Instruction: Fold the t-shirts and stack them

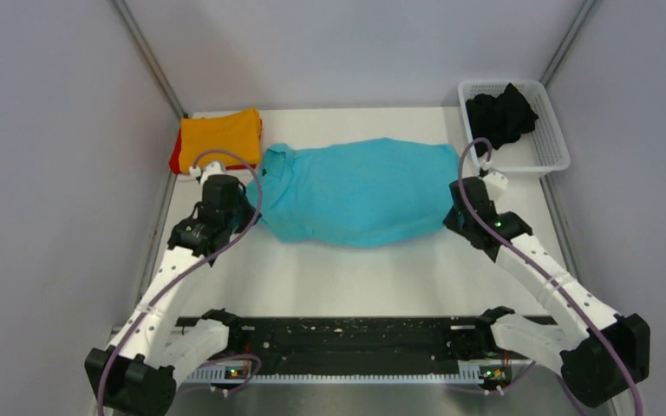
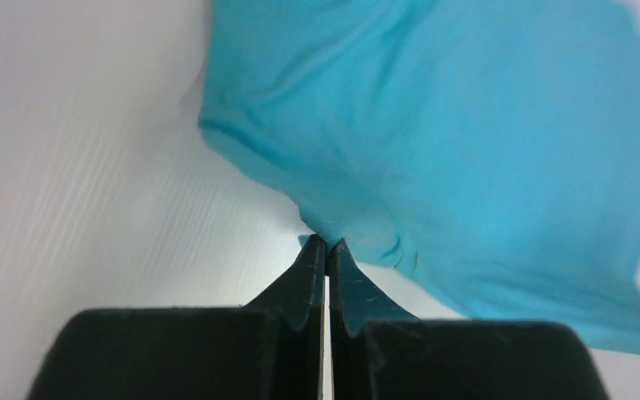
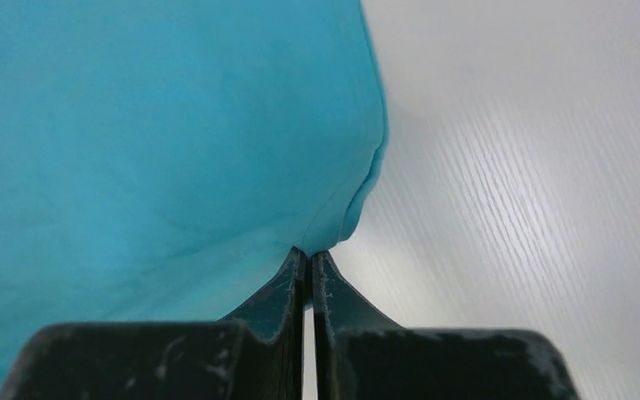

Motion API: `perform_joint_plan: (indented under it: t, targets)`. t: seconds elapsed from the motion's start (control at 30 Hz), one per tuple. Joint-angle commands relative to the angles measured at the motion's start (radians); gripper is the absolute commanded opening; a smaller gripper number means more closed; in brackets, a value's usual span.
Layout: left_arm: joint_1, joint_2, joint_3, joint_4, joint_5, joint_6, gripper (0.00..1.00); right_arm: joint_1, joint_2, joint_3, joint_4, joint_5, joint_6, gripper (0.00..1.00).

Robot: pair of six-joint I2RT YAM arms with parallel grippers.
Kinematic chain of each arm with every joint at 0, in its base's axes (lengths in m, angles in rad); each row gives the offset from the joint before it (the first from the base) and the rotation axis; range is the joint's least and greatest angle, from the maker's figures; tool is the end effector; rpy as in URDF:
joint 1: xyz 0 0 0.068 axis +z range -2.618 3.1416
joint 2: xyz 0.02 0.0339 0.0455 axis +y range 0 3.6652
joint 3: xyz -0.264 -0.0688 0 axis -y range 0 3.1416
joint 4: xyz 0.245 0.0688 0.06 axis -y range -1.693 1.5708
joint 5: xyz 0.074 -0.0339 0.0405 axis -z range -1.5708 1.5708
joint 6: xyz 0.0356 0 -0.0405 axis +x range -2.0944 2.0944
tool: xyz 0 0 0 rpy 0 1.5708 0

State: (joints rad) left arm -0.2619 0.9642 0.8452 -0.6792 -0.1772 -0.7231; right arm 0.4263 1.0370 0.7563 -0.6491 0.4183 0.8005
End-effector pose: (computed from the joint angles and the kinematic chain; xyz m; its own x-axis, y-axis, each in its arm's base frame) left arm 0.1909 -0.0447 0.2828 -0.6086 -0.5112 -0.6069 -0.3557 0.8594 -0.3672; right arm 0.1894 0.0701 0.2452 -0.6206 0.4384 -0.6501 0.4147 0.8872 0.2025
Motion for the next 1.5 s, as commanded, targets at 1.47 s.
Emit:
perform_joint_plan:
  t: [1.47]
  targets:
    - [0.0, 0.115, 0.696, 0.532, -0.086, 0.555, 0.0, -0.073, -0.242, 0.555, 0.085, 0.203, -0.353, 0.0]
